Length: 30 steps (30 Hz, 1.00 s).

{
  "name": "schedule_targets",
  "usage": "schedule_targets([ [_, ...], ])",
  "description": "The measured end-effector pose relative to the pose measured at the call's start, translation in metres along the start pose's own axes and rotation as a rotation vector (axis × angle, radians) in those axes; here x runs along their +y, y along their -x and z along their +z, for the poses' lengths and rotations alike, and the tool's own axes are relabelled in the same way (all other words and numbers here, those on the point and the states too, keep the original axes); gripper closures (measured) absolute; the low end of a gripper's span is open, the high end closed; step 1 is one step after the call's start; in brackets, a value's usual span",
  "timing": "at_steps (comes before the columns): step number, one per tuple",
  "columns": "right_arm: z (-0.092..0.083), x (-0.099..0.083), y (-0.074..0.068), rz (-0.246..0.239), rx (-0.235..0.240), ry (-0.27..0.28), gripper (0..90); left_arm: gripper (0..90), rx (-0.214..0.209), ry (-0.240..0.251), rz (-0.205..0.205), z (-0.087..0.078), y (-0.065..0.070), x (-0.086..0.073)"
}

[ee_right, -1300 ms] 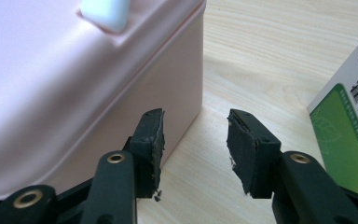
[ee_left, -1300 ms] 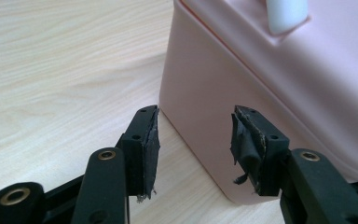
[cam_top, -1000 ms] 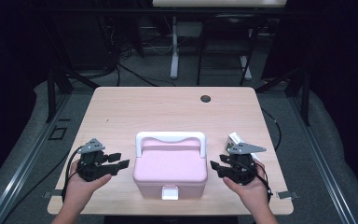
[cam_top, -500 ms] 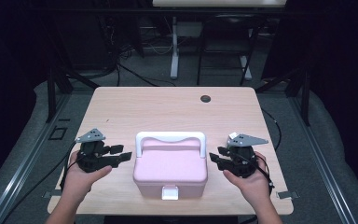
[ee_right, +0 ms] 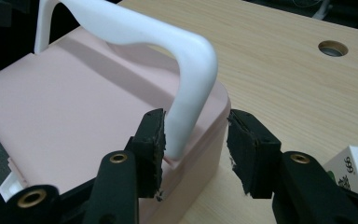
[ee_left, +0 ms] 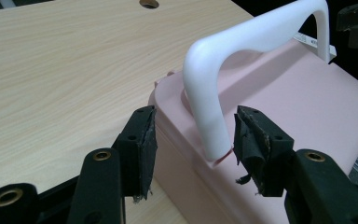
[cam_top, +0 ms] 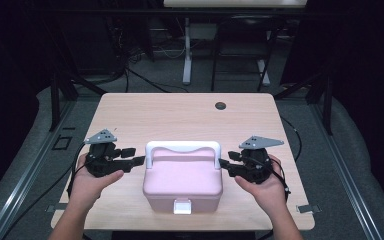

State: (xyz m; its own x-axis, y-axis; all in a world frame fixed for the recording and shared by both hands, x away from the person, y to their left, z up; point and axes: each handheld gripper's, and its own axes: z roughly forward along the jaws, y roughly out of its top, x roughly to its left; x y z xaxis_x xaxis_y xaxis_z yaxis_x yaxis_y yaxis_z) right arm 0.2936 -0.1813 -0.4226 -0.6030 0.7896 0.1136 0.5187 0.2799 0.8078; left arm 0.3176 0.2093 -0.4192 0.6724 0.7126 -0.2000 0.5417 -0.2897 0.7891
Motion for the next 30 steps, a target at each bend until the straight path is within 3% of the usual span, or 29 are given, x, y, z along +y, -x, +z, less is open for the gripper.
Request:
schedule_targets([
  [9, 0.011, 0.011, -0.002, 0.005, 0.040, -0.005, 54.6, 48.0, -0.006, 0.001, -0.009, 0.012, 0.001, 0.006],
  [16, 0.018, 0.008, 0.001, 0.020, 0.053, -0.009, 54.6, 48.5, -0.004, -0.010, 0.010, 0.020, 0.002, 0.001],
  [25, 0.026, -0.001, 0.000, 0.019, 0.076, -0.030, 56.4, 55.3, -0.039, -0.010, 0.005, 0.025, 0.003, -0.006],
  [30, 0.027, -0.007, -0.001, 0.019, 0.072, -0.002, 62.6, 61.9, -0.051, -0.029, 0.025, 0.030, 0.006, -0.009],
])
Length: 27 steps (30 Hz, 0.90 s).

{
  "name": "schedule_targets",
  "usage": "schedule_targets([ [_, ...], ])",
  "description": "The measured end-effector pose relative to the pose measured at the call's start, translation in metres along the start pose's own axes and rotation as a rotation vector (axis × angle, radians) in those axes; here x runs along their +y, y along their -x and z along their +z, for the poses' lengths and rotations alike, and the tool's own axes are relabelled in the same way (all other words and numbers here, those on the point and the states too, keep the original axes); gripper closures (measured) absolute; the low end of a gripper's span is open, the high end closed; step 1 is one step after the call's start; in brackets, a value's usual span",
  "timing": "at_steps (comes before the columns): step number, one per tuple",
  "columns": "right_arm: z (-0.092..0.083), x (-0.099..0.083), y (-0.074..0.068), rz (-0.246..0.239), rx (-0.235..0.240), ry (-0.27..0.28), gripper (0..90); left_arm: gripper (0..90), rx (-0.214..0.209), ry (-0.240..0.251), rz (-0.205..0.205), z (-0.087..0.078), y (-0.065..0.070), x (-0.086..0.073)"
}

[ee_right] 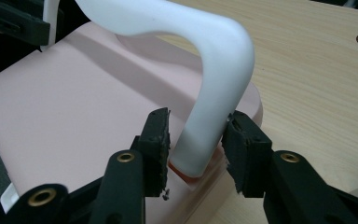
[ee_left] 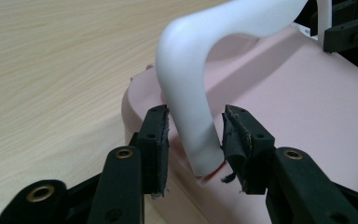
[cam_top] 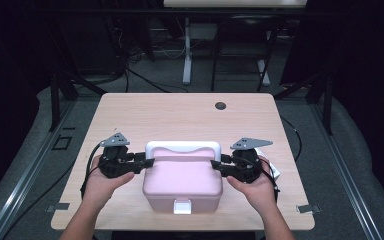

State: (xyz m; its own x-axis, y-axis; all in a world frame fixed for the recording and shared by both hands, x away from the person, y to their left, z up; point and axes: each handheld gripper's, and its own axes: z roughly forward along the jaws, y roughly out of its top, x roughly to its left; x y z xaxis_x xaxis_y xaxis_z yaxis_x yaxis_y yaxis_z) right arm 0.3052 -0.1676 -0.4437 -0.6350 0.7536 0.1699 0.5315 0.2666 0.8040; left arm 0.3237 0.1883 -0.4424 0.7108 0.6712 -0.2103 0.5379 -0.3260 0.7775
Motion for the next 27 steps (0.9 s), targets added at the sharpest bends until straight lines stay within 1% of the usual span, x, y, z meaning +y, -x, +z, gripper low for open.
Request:
schedule_targets([
  [2, -0.001, -0.001, 0.000, -0.001, -0.003, 0.004, 64.6, 63.3, 0.012, 0.006, 0.006, 0.000, 0.001, 0.000],
  [8, -0.006, -0.002, -0.004, -0.021, -0.006, 0.010, 69.2, 68.5, 0.032, 0.014, 0.024, -0.004, 0.007, -0.001],
  [11, -0.011, -0.001, -0.007, -0.043, -0.010, 0.016, 72.8, 72.1, 0.019, 0.018, 0.036, -0.008, 0.009, -0.001],
  [12, -0.013, 0.000, -0.008, -0.053, -0.014, 0.017, 73.2, 72.9, 0.022, 0.024, 0.036, -0.009, 0.009, -0.001],
  [14, -0.013, -0.001, -0.009, -0.063, -0.013, 0.016, 73.3, 73.2, 0.028, 0.022, 0.045, -0.009, 0.010, -0.002],
  [16, -0.012, -0.001, -0.010, -0.066, -0.016, 0.009, 73.3, 73.2, 0.025, 0.020, 0.048, -0.009, 0.009, -0.002],
  [20, -0.013, -0.002, -0.008, -0.053, -0.001, 0.013, 73.6, 73.5, 0.026, 0.021, 0.049, -0.009, 0.010, -0.003],
  [23, -0.013, -0.002, -0.009, -0.063, -0.007, 0.013, 73.6, 73.6, 0.030, 0.022, 0.053, -0.009, 0.011, -0.003],
  [27, -0.013, -0.002, -0.009, -0.060, -0.004, 0.012, 73.6, 73.6, 0.026, 0.021, 0.052, -0.010, 0.011, -0.003],
])
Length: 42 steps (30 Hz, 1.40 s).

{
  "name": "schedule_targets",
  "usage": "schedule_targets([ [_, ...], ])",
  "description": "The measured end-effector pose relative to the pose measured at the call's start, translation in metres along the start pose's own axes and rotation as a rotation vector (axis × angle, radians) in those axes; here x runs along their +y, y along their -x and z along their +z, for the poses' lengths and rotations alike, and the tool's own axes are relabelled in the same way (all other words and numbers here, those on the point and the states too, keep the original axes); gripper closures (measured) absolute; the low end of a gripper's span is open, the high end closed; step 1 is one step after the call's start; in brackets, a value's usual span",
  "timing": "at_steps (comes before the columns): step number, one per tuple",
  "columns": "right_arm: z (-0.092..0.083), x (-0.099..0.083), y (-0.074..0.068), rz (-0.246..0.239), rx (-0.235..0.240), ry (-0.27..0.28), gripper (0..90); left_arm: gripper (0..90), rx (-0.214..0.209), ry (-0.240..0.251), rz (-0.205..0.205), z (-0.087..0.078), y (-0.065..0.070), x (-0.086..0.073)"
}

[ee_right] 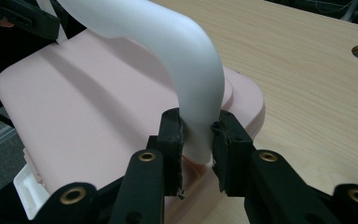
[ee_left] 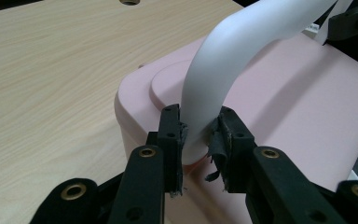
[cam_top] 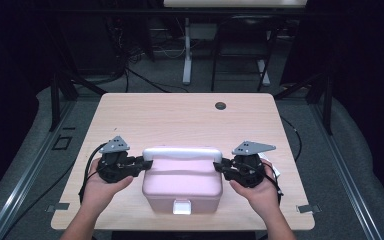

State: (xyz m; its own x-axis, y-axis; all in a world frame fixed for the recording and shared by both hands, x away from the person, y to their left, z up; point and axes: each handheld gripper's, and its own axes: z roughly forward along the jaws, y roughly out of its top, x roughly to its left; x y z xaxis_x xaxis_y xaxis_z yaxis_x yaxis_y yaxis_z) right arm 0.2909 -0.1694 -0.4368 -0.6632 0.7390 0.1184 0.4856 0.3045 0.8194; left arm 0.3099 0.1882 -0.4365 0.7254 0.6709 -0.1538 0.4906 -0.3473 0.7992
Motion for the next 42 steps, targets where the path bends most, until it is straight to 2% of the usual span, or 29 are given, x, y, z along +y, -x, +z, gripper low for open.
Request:
schedule_targets([
  [7, -0.002, 0.001, -0.001, 0.001, 0.013, -0.002, 73.8, 73.7, -0.003, -0.001, 0.003, -0.004, 0.001, 0.002],
  [9, -0.004, 0.002, -0.001, 0.002, 0.026, 0.005, 73.9, 73.7, -0.004, 0.010, 0.003, -0.006, 0.001, 0.002],
  [17, -0.009, 0.007, -0.001, 0.013, 0.028, 0.042, 74.0, 73.6, -0.001, 0.062, -0.005, -0.009, 0.000, 0.006],
  [20, -0.008, 0.007, 0.002, 0.031, 0.040, 0.053, 74.0, 73.4, -0.003, 0.061, -0.004, -0.009, -0.001, 0.006],
  [29, -0.009, 0.007, 0.002, 0.040, 0.046, 0.060, 74.1, 71.4, 0.002, 0.070, -0.007, -0.011, 0.000, 0.005],
  [39, -0.010, 0.011, 0.003, 0.033, 0.045, 0.056, 74.1, 72.8, 0.015, 0.073, -0.007, -0.025, 0.001, 0.002],
  [42, -0.011, 0.013, 0.005, 0.038, 0.053, 0.064, 74.1, 74.5, 0.001, 0.083, -0.016, -0.031, 0.001, -0.001],
])
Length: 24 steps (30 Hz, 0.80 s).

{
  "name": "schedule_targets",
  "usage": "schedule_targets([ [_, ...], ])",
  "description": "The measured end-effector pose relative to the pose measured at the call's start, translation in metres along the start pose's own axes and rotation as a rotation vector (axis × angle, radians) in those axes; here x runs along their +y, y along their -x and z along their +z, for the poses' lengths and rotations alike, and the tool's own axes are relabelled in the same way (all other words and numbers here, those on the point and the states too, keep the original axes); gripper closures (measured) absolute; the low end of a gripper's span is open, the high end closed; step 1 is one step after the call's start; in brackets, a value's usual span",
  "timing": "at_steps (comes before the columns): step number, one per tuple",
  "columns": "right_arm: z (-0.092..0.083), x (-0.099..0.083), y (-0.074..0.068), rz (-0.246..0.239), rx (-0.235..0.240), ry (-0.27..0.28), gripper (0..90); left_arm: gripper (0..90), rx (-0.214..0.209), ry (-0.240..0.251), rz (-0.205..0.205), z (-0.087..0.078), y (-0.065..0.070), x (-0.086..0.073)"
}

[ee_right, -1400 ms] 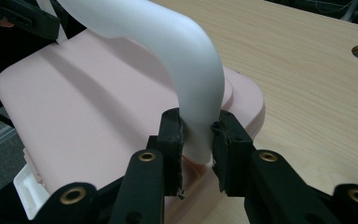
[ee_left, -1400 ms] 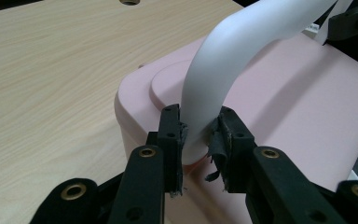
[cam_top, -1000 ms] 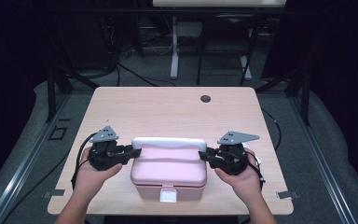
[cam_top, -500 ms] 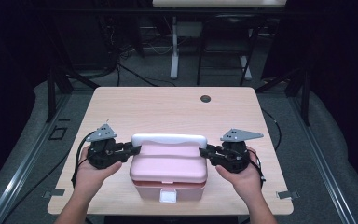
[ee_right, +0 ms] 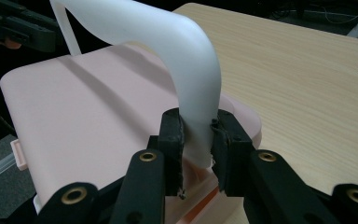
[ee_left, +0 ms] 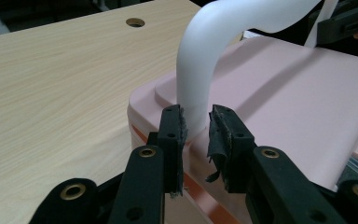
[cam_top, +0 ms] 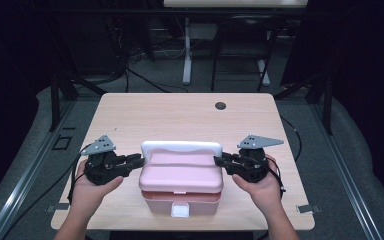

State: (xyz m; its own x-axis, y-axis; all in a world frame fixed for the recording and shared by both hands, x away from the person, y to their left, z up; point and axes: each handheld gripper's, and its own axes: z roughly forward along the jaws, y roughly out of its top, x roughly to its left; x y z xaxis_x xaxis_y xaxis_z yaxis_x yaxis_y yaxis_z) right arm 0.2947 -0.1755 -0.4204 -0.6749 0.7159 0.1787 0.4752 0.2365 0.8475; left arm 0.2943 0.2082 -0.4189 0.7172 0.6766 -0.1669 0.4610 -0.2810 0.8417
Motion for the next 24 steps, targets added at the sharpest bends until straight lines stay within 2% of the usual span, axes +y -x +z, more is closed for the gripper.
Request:
schedule_targets([
  [5, -0.001, 0.002, 0.002, 0.007, 0.011, 0.005, 74.1, 79.7, 0.005, -0.007, 0.006, -0.004, 0.001, -0.003],
  [14, -0.002, 0.006, 0.008, 0.026, 0.030, 0.023, 74.2, 88.5, 0.007, -0.023, -0.006, -0.008, 0.000, -0.010],
  [20, -0.003, 0.009, 0.010, 0.038, 0.040, 0.033, 74.3, 89.5, 0.003, -0.036, -0.011, -0.007, 0.002, -0.015],
  [24, -0.003, 0.010, 0.011, 0.043, 0.045, 0.037, 74.3, 89.6, -0.002, -0.047, 0.000, -0.006, 0.003, -0.016],
])
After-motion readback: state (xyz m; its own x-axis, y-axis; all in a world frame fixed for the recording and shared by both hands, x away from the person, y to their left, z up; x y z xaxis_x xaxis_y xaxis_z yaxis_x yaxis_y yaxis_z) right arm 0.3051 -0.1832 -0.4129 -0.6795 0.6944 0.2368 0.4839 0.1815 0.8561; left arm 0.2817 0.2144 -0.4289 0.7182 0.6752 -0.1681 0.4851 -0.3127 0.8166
